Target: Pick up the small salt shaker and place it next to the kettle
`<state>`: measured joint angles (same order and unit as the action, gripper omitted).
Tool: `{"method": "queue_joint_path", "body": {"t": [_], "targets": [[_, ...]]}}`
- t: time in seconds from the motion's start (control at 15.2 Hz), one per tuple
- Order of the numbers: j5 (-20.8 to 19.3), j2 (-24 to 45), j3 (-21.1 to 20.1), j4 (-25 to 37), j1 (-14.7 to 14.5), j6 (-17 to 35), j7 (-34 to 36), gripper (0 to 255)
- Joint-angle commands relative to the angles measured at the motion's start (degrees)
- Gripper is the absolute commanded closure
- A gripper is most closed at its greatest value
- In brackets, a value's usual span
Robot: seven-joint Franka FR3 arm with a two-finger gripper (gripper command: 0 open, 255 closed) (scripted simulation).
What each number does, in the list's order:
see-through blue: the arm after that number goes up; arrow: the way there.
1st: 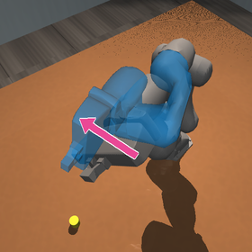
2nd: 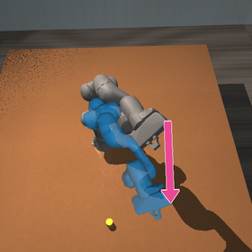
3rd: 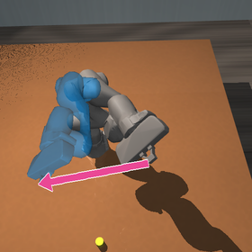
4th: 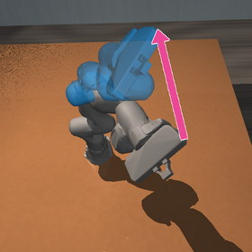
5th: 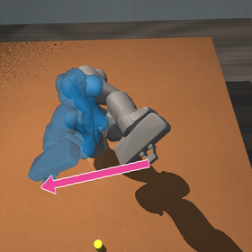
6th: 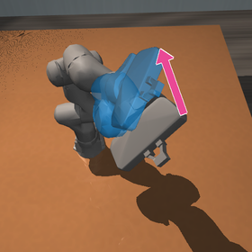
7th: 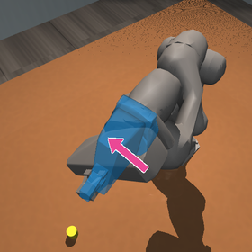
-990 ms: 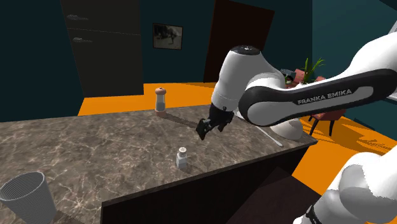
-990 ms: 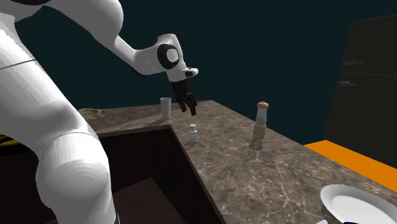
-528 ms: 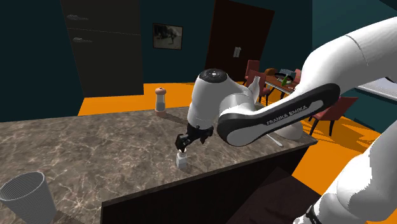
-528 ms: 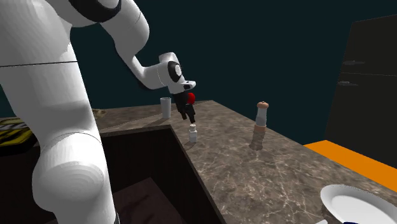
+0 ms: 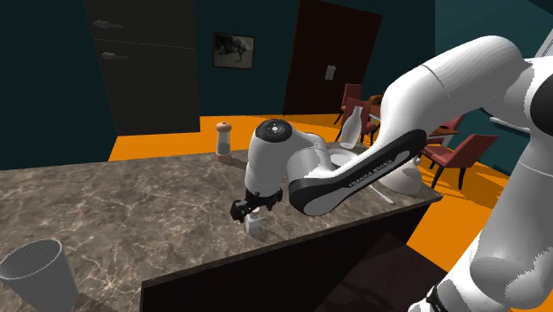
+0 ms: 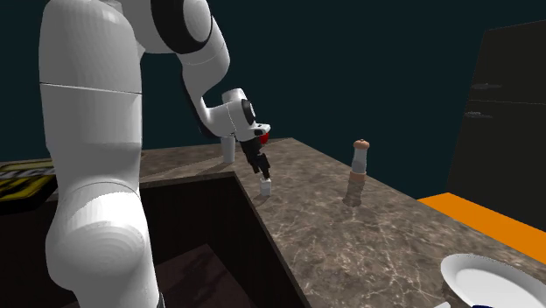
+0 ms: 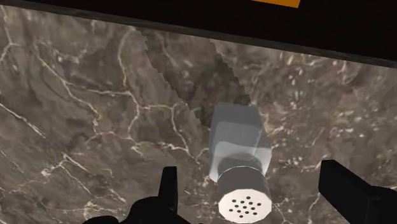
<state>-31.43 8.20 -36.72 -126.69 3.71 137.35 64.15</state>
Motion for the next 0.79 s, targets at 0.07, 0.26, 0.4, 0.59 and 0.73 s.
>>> {"method": "queue_joint_path", "body": {"t": [0.07, 0.26, 0.4, 0.59, 0.73], "targets": [[-2.8, 2.3, 0.9, 0.1, -0.3, 1.3, 1.9, 0], [-3.3, 2.7, 1.1, 0.2, -0.4, 1.6, 2.2, 0], [-3.3, 2.7, 1.1, 0.2, -0.4, 1.6, 2.2, 0], [-3.3, 2.7, 1.1, 0.2, -0.4, 1.6, 2.2, 0], [-3.3, 2.7, 1.1, 0.2, -0.4, 1.6, 2.2, 255]]}}
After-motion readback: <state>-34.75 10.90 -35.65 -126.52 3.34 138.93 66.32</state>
